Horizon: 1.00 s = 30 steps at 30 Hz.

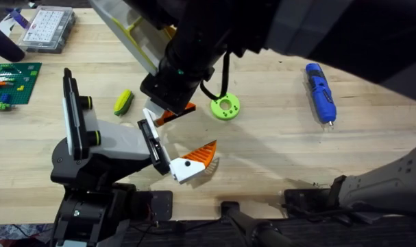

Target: Pick up the gripper from the table and insert it into the empty holder that is missing its gripper. Then pick up a screw, insert it into the mounting hole, and use the screwdriver to tighten it. Finally, clean up the table by picking up the vegetable and placing it into the bucket.

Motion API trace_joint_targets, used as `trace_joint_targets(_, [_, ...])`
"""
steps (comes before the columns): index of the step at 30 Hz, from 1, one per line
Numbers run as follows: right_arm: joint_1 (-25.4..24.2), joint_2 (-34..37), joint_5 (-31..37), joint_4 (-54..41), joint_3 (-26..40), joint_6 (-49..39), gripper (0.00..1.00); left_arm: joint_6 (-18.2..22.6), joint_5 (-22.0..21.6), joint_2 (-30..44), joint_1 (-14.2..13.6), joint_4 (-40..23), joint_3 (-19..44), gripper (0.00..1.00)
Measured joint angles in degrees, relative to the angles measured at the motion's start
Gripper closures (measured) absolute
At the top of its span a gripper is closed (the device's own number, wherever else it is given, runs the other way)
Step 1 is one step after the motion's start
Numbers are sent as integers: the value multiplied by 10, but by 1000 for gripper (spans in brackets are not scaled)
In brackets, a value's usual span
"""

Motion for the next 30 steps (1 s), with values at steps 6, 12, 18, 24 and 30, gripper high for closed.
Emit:
trace_joint_targets(6, [1, 4, 0, -3, 0, 0, 987, -2, 5, 0, 0, 1, 0, 15])
trace_joint_targets(12, [1, -6, 0, -9, 0, 0, 987, -2, 6, 0, 0, 1, 0, 15])
trace_joint_targets(18, [1, -44, 0, -12, 0, 0, 987, -2, 6, 0, 0, 1, 0, 15])
trace_joint_targets(24, [1, -67, 0, -17, 0, 0, 987, -2, 6, 0, 0, 1, 0, 15])
trace_joint_targets(30, [1, -83, 0, -41, 0, 0, 987, -2, 6, 0, 0, 1, 0, 15])
